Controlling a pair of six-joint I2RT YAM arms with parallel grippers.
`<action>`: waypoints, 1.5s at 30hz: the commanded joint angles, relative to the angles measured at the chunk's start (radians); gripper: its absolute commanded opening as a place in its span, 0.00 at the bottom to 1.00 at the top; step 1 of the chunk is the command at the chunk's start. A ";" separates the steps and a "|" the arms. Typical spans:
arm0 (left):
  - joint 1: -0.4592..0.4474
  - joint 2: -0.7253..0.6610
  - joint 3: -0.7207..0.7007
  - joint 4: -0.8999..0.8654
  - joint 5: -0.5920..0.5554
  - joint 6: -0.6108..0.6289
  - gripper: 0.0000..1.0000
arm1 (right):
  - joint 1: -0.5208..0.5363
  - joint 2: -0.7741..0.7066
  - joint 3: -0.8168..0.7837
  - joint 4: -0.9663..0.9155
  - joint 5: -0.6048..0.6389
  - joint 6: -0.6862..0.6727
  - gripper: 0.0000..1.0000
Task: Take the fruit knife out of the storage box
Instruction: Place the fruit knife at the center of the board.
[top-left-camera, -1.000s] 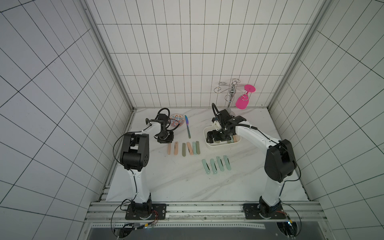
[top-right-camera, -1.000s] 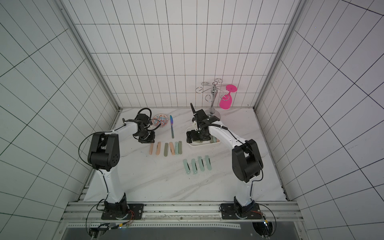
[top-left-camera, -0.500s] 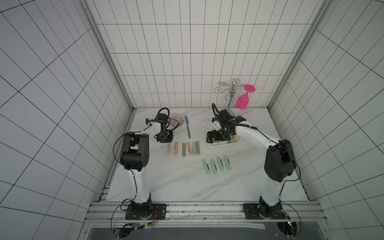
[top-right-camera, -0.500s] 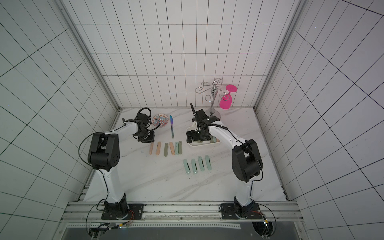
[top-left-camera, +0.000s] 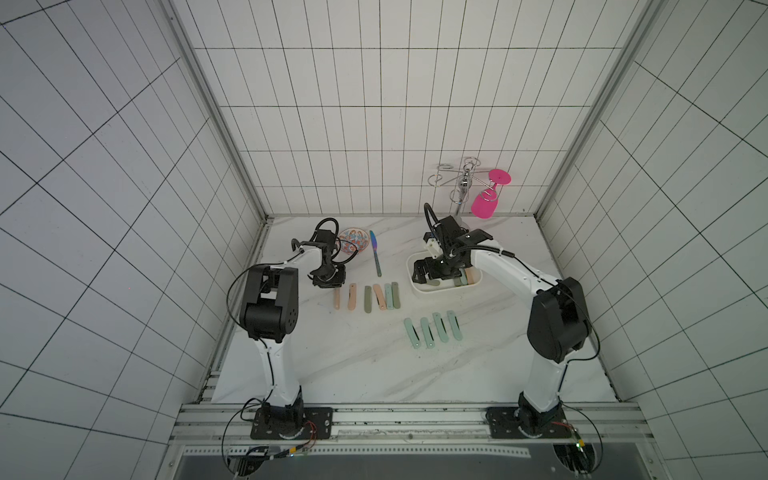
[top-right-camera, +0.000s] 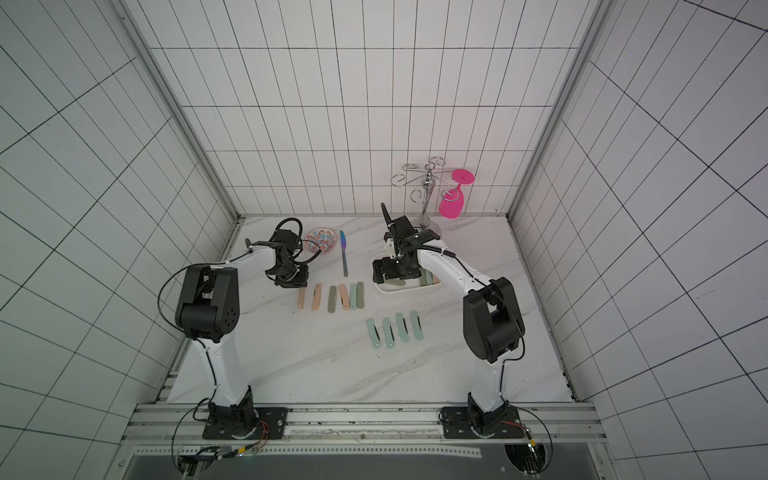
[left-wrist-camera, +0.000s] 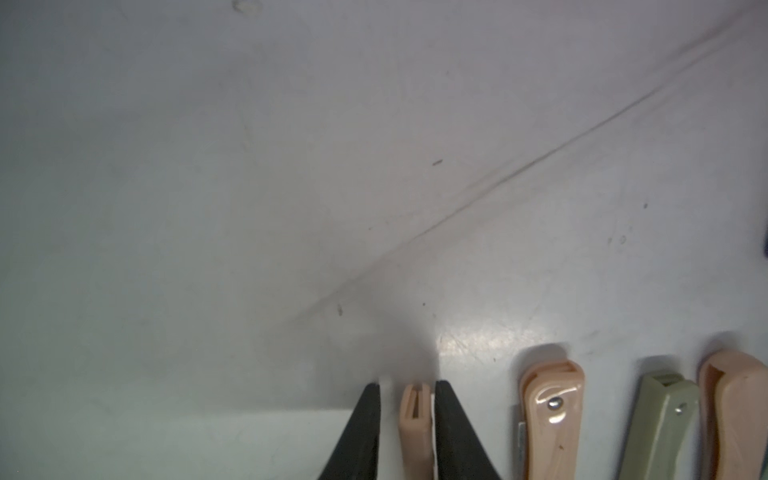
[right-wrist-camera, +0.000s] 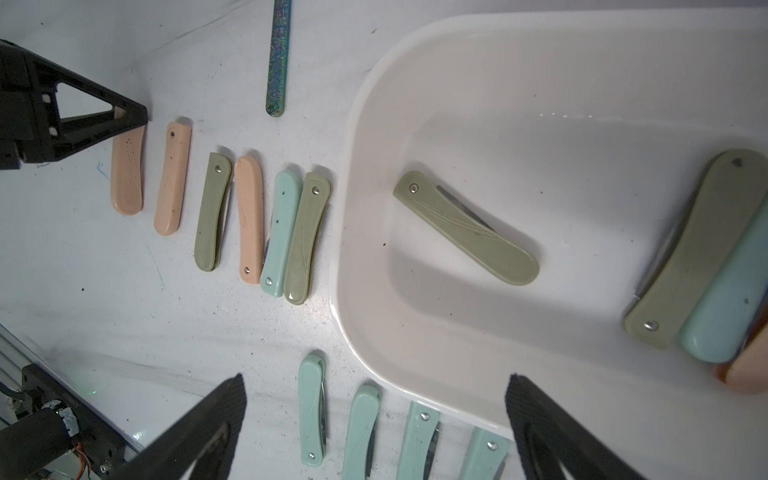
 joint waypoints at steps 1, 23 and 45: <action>0.002 -0.019 -0.014 0.024 -0.020 0.004 0.25 | -0.007 0.014 0.037 -0.026 -0.010 -0.019 0.98; 0.002 -0.099 -0.114 0.126 0.021 -0.041 0.31 | -0.009 -0.003 0.006 -0.023 -0.023 -0.018 0.98; 0.002 -0.360 -0.173 0.311 0.174 -0.163 0.47 | -0.060 0.131 0.054 -0.015 0.215 -0.059 0.85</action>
